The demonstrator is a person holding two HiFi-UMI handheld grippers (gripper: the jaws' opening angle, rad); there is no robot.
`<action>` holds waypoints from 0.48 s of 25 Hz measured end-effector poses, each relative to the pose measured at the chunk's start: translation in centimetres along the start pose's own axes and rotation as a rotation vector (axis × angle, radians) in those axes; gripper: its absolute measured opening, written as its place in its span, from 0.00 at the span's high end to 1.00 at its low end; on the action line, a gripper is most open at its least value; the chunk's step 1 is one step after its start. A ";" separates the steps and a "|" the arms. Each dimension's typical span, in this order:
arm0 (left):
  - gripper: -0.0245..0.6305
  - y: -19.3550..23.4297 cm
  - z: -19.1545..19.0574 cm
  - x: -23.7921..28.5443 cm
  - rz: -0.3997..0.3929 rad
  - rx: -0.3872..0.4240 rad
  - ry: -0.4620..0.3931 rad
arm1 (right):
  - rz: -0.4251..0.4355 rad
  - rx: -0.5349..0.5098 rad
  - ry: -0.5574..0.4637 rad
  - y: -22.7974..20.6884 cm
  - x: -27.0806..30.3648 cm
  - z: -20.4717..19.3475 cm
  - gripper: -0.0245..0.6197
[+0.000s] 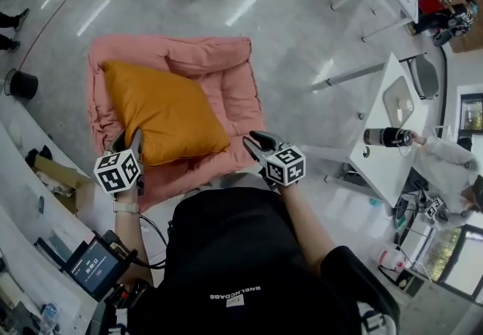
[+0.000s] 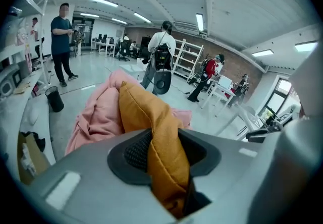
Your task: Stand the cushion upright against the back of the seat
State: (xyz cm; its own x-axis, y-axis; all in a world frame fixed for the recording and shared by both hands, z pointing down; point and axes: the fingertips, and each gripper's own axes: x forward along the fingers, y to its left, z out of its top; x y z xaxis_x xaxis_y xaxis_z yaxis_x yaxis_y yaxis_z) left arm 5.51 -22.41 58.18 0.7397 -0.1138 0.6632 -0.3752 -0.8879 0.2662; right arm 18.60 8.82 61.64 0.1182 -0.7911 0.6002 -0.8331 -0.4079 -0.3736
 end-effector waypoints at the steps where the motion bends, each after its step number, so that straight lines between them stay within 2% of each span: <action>1: 0.72 -0.2 0.4 -0.2 -0.001 0.011 -0.021 | 0.001 0.000 0.000 0.1 0.1 0.1 0.78; 6: 0.74 -2.1 3.2 -1.4 -0.019 0.101 -0.142 | 0.013 -0.003 -0.006 0.1 0.4 0.5 0.78; 12: 0.75 -4.1 6.4 -4.3 -0.036 0.292 -0.274 | 0.029 -0.008 -0.006 0.3 1.1 0.6 0.78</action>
State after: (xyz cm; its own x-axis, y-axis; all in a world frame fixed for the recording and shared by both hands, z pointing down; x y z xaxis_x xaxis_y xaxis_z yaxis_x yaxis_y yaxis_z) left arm 7.49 -21.11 49.72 0.8859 -0.1596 0.4356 -0.2009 -0.9783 0.0501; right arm 18.76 7.55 61.80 0.0969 -0.8051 0.5852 -0.8404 -0.3811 -0.3852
